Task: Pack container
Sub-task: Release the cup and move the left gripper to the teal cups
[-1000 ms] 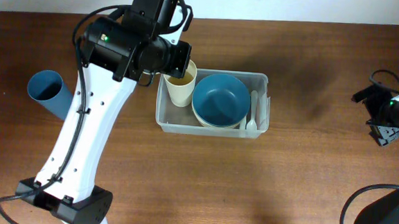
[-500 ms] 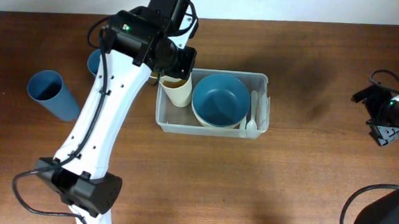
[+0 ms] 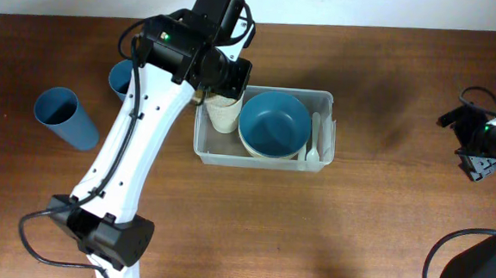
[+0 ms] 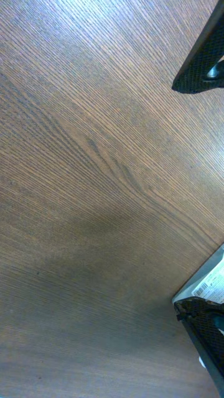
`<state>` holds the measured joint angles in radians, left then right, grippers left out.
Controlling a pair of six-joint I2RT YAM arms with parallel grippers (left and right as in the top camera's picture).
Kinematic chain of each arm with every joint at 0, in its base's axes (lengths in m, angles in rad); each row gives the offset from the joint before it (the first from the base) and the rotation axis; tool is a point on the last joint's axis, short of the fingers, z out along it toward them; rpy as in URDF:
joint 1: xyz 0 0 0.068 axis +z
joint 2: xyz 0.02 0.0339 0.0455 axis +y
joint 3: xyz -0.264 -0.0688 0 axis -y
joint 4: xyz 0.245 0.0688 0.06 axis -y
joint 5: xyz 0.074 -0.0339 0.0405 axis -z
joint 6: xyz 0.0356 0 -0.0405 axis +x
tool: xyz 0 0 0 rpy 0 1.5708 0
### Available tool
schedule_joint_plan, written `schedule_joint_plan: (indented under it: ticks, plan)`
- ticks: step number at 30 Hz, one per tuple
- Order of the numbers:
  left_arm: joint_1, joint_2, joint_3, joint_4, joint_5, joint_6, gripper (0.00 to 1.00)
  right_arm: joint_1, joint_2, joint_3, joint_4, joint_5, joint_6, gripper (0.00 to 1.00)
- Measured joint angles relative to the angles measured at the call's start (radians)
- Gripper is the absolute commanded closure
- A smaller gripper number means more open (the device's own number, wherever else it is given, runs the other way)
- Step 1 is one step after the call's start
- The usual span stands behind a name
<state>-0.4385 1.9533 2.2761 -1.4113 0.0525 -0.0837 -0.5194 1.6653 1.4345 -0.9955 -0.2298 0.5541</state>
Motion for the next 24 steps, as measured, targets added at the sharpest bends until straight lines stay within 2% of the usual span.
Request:
schedule_joint_plan:
  ticks: [13, 18, 24]
  plan:
    - [0.000, 0.000, 0.000, 0.008, -0.003, 0.002, 0.66, 0.000, 0.000, 0.000, 0.000, 0.000, 0.000, 0.01]
    - [0.004, 0.000, 0.002, -0.016, -0.058, 0.002, 0.63, 0.000, 0.000, 0.000, 0.000, 0.000, 0.000, 0.01]
    - [0.113, 0.000, 0.034, -0.058, -0.095, -0.026, 0.61, 0.000, 0.000, 0.000, 0.000, 0.000, 0.000, 0.01]
